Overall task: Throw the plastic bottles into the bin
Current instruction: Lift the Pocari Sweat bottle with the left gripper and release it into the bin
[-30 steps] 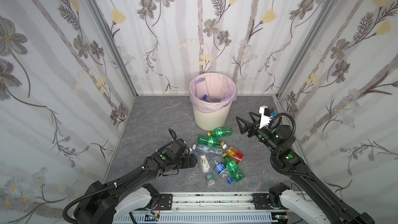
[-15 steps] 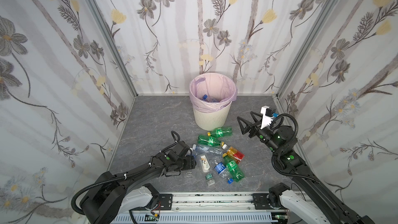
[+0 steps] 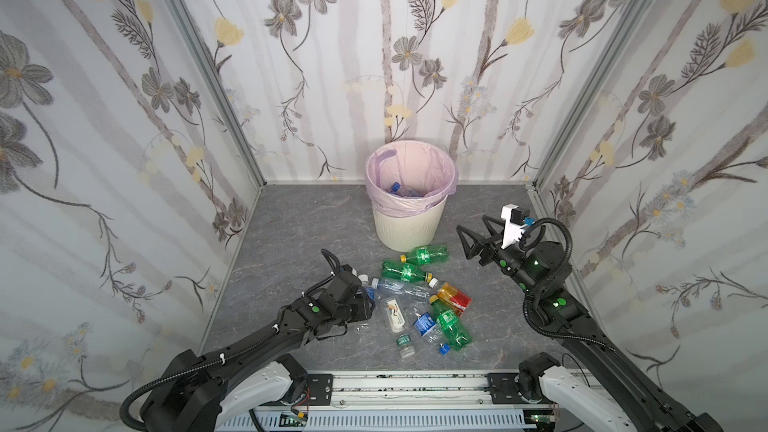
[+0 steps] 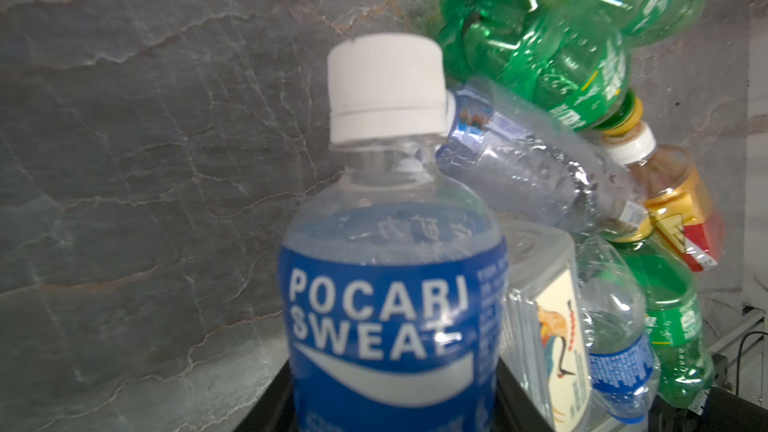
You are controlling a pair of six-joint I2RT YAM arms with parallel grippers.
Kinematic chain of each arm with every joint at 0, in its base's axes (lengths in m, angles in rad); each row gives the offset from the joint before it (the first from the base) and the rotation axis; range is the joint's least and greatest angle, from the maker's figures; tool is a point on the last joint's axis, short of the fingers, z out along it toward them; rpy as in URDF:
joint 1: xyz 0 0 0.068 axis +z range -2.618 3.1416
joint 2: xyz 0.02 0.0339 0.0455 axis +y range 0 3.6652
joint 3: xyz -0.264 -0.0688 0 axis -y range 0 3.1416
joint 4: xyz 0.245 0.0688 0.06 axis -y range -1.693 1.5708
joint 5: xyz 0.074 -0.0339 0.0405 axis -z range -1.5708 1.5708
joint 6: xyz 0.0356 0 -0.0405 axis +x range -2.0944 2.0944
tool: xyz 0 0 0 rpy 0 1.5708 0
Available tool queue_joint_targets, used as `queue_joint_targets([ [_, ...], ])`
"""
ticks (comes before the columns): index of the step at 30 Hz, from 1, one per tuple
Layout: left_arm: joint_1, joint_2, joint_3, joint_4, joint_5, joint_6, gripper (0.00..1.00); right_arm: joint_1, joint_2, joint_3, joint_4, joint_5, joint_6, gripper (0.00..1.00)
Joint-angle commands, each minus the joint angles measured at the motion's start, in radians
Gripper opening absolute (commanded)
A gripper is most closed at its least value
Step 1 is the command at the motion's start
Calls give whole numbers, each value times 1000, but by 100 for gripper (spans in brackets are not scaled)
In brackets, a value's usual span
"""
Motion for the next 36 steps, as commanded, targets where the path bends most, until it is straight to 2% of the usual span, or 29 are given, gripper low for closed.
queue_joint_targets([
  [1, 10, -71, 64, 31, -31, 0, 57, 0, 14, 13, -8, 2, -24, 100],
  [4, 27, -149, 137, 28, -74, 34, 57, -1, 32, 20, -35, 27, -33, 100],
  [7, 70, -172, 241, 22, -118, 74, 52, -1, 57, 25, -60, 46, -41, 100],
  [14, 89, -129, 468, 22, -223, 224, 50, 1, 83, 26, -93, 30, -51, 100],
  [18, 95, -66, 594, 26, -228, 284, 50, 0, 78, 25, -121, 49, -64, 100],
  [22, 102, 104, 807, 41, -188, 359, 53, 1, 73, 25, -140, 54, -68, 100],
  [24, 115, 243, 983, 54, -111, 381, 56, 2, 67, 31, -159, 79, -62, 100],
  [27, 121, 516, 1267, 71, -83, 387, 57, 6, 61, 45, -208, 90, -60, 100],
  [28, 126, 601, 1355, 70, -78, 387, 64, 8, 54, 46, -219, 98, -58, 100],
  [30, 149, 767, 1528, 43, -60, 369, 90, 11, 36, 45, -244, 113, -50, 100],
  [31, 166, 848, 1616, 6, -46, 357, 95, 14, 26, 42, -259, 120, -48, 100],
  [33, 191, 943, 1739, -87, -50, 335, 100, 17, 6, 41, -296, 134, -49, 100],
  [36, 203, 919, 1675, -104, -42, 334, 100, 17, -20, 40, -342, 147, -64, 100],
])
